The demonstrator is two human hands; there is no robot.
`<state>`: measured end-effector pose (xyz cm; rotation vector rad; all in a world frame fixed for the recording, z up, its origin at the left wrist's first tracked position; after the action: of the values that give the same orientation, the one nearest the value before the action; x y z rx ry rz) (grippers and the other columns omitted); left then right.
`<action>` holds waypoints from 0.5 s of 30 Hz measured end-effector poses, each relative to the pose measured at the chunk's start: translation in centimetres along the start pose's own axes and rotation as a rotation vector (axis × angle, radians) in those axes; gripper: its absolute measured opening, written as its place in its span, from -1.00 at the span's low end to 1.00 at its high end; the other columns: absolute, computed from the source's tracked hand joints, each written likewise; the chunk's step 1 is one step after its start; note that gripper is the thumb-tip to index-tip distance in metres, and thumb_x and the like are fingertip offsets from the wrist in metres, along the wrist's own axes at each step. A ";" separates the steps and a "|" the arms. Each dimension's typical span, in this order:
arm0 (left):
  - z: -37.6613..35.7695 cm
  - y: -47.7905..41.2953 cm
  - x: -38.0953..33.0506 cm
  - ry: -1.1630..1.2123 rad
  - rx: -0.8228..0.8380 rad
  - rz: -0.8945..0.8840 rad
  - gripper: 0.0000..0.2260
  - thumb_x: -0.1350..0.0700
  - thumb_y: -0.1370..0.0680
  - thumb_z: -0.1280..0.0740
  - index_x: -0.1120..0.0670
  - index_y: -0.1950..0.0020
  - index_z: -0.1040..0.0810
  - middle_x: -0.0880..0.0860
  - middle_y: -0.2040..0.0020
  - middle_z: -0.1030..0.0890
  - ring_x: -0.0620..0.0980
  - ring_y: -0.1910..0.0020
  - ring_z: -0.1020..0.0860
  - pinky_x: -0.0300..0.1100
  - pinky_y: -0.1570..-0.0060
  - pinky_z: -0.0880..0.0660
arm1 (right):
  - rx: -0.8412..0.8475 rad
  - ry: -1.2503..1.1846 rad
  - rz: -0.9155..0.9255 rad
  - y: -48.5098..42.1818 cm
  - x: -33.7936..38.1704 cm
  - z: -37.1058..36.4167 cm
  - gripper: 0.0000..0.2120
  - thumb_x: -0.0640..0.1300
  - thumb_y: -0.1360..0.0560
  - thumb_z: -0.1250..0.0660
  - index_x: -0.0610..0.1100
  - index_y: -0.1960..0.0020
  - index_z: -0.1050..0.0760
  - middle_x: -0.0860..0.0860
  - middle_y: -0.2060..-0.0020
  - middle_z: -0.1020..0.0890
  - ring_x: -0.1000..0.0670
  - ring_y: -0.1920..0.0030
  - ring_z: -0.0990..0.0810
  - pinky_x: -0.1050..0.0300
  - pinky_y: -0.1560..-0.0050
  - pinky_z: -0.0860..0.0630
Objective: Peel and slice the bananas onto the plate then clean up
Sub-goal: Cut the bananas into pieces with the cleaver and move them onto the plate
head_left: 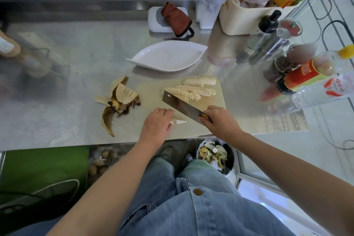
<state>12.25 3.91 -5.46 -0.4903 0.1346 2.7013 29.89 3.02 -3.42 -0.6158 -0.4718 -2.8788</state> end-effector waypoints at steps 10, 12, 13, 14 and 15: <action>-0.8 0.9 1.0 0.018 -0.004 0.214 -0.80 0.04 -0.46 -0.44 0.13 0.01 -0.60 0.10 0.06 -0.55 0.06 0.08 -0.47 -0.10 0.18 -0.44 | 0.006 0.002 -0.002 1.4 0.6 -0.5 -0.74 -0.08 -0.58 -0.22 -0.19 0.17 -0.55 -0.02 0.29 -0.44 -0.03 0.32 -0.41 0.09 0.31 -0.32; -0.8 1.0 0.9 0.026 -0.001 0.222 -0.80 0.04 -0.47 -0.43 0.12 0.00 -0.59 0.09 0.06 -0.55 0.05 0.07 -0.47 -0.12 0.16 -0.44 | -0.008 -0.021 0.010 1.1 0.9 0.1 -0.75 -0.09 -0.58 -0.23 -0.18 0.21 -0.52 -0.02 0.30 -0.44 -0.04 0.34 -0.41 0.09 0.32 -0.32; -0.8 1.0 0.9 0.031 -0.003 0.226 -0.81 0.04 -0.47 -0.43 0.12 0.01 -0.59 0.09 0.06 -0.55 0.05 0.07 -0.46 -0.12 0.17 -0.44 | 0.000 -0.019 0.020 1.0 1.2 0.3 -0.75 -0.09 -0.58 -0.23 -0.17 0.21 -0.52 -0.02 0.31 -0.44 -0.03 0.33 -0.41 0.10 0.31 -0.31; -0.8 1.0 0.9 0.034 -0.006 0.230 -0.81 0.04 -0.47 -0.43 0.12 0.02 -0.59 0.08 0.07 -0.55 0.04 0.08 -0.46 -0.13 0.18 -0.43 | 0.013 -0.003 0.034 1.0 1.5 0.4 -0.75 -0.09 -0.58 -0.22 -0.18 0.20 -0.53 -0.01 0.30 -0.43 -0.03 0.33 -0.40 0.11 0.30 -0.30; -0.8 1.1 0.9 0.034 -0.009 0.233 -0.81 0.04 -0.46 -0.44 0.12 0.03 -0.58 0.08 0.08 -0.55 0.04 0.08 -0.46 -0.13 0.19 -0.43 | 0.027 0.021 0.048 0.9 1.8 0.5 -0.75 -0.09 -0.59 -0.21 -0.19 0.18 -0.54 -0.01 0.30 -0.43 -0.03 0.32 -0.40 0.12 0.30 -0.29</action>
<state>11.33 3.13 -6.44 -0.5545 0.2009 2.9219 28.65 2.17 -1.95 -0.5837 -0.4848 -2.8265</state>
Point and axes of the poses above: each hand's wrist, its own y-axis away from the middle knuckle, its own z-axis out of the back of the hand, x = y × z, the point moved 7 cm from there along -y, towards the middle knuckle
